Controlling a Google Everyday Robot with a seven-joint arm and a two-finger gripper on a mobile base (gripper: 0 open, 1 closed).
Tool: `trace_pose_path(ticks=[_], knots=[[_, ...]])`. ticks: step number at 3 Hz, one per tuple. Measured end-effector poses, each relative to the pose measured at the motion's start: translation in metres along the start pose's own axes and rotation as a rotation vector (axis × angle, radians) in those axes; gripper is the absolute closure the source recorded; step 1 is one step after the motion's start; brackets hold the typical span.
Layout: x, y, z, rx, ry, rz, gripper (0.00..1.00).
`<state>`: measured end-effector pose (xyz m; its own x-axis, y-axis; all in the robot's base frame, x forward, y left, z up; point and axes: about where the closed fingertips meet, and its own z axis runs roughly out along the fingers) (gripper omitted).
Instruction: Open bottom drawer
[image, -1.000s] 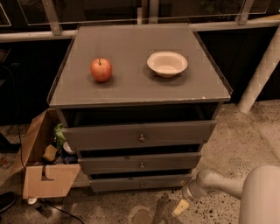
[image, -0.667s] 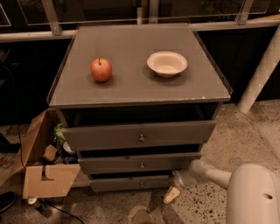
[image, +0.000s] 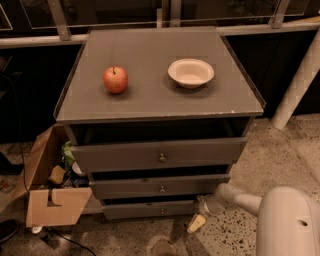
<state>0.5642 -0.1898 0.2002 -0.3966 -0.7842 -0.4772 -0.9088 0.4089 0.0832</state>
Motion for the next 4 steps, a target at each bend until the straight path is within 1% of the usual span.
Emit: trace_pose_path(ticks=[1, 3, 4], knots=[[0.020, 0.020, 0.016, -0.043, 0.035, 0.024, 0.00], [0.019, 0.024, 0.009, -0.045, 0.037, 0.028, 0.00], [0.030, 0.019, -0.007, -0.014, 0.046, 0.055, 0.00]])
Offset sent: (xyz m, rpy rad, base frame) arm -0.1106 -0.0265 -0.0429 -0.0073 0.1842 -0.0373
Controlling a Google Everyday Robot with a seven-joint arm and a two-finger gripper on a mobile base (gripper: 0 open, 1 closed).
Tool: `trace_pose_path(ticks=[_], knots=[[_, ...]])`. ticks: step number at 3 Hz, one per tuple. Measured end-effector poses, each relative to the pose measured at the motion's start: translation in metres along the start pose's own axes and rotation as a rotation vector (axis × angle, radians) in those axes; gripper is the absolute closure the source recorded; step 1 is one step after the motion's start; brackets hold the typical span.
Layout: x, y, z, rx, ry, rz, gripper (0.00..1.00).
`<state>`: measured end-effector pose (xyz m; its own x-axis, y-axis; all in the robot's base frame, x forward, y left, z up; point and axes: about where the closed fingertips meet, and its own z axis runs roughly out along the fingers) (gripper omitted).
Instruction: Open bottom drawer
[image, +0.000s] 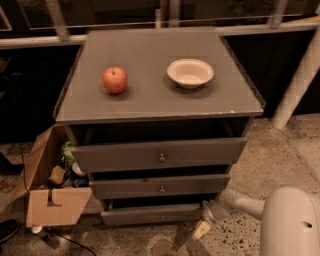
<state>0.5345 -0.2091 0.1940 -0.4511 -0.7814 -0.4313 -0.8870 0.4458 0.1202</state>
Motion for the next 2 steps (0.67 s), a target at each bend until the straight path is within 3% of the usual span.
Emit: trace_pose_path(ticks=[1, 2], knots=[[0.028, 0.030, -0.015, -0.025, 0.029, 0.043, 0.00], [0.040, 0.078, -0.006, -0.104, 0.050, 0.045, 0.00]])
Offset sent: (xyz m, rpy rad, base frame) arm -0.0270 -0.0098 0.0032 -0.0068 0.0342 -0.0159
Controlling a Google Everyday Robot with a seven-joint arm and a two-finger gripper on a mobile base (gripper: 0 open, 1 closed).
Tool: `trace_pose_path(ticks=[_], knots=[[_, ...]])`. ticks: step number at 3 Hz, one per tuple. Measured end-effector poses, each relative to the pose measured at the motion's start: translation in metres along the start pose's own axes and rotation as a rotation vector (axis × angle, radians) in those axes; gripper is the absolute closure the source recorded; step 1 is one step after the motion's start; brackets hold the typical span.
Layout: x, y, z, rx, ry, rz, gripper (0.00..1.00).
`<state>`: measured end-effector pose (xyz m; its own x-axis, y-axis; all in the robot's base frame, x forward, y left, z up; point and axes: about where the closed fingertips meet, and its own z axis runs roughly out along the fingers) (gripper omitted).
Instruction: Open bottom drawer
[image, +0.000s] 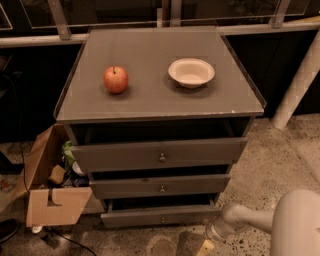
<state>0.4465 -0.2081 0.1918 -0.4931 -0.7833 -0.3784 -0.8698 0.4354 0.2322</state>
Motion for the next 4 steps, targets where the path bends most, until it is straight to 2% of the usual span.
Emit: trace_pose_path(ticks=[1, 2, 3, 4], knots=[[-0.025, -0.022, -0.007, 0.036, -0.045, -0.040, 0.00], [-0.060, -0.050, -0.027, 0.099, -0.104, -0.098, 0.00], [-0.062, -0.051, -0.027, 0.100, -0.107, -0.101, 0.00], [-0.060, -0.056, -0.005, 0.080, -0.082, -0.106, 0.00]])
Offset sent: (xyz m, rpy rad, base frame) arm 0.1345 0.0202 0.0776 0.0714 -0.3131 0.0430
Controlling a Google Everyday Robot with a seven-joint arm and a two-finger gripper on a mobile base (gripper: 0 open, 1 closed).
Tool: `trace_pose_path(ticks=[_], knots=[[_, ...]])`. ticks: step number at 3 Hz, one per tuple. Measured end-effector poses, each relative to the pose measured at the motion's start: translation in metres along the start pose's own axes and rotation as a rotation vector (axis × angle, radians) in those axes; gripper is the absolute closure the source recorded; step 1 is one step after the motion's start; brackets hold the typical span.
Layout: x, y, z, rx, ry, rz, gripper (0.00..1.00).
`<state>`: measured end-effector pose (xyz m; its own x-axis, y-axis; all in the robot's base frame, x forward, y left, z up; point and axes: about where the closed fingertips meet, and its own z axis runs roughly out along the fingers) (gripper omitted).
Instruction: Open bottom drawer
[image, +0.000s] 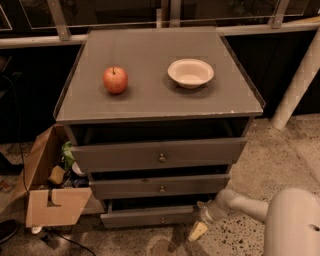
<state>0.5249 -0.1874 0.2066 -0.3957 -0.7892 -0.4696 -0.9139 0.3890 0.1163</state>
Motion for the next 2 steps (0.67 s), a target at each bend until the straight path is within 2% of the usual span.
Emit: trace_pose_path(ticks=[2], knots=[[-0.0090, -0.0233, 0.0157, 0.004, -0.002, -0.029, 0.00]])
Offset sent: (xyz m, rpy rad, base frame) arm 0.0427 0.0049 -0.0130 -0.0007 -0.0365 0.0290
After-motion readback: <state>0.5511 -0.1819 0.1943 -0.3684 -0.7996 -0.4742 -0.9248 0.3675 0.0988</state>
